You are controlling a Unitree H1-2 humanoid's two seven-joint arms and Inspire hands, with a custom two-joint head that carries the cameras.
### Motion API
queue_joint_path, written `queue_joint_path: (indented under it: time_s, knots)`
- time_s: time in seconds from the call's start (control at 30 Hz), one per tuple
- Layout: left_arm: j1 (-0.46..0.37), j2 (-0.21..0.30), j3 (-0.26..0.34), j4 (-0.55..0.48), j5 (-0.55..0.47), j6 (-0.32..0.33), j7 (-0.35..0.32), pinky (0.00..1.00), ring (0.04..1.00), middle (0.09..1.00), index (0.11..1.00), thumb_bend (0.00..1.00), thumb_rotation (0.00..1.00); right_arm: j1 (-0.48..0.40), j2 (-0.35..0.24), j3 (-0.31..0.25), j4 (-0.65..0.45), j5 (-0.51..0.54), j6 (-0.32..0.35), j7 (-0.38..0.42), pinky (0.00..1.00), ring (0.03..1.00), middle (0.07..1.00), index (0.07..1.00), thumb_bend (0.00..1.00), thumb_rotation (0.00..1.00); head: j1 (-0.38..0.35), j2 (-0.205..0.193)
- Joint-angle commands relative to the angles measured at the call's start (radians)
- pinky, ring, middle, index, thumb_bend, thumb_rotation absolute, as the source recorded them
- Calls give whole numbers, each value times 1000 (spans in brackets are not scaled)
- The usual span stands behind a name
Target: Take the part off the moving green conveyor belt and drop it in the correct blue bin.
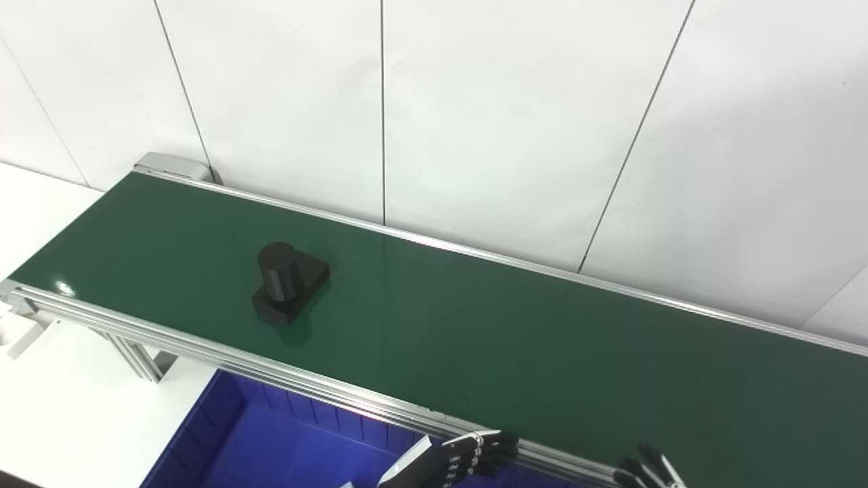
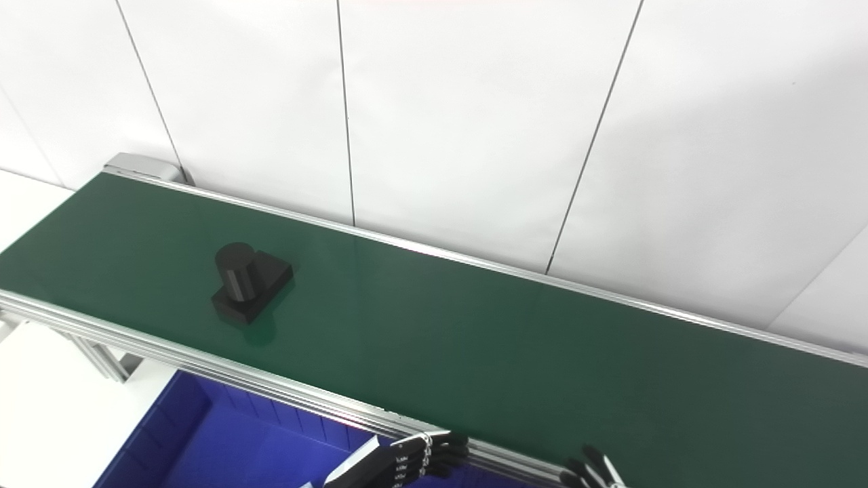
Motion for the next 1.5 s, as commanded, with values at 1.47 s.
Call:
queue_joint_path:
  time_s: [1.47]
  knots:
    - [-61, -8, 3, 32, -15, -36, -3, 841, 858, 845, 856, 1000, 548, -397, 29, 19, -250, -303, 336, 31, 692, 818, 844, 857, 627, 284, -68, 14]
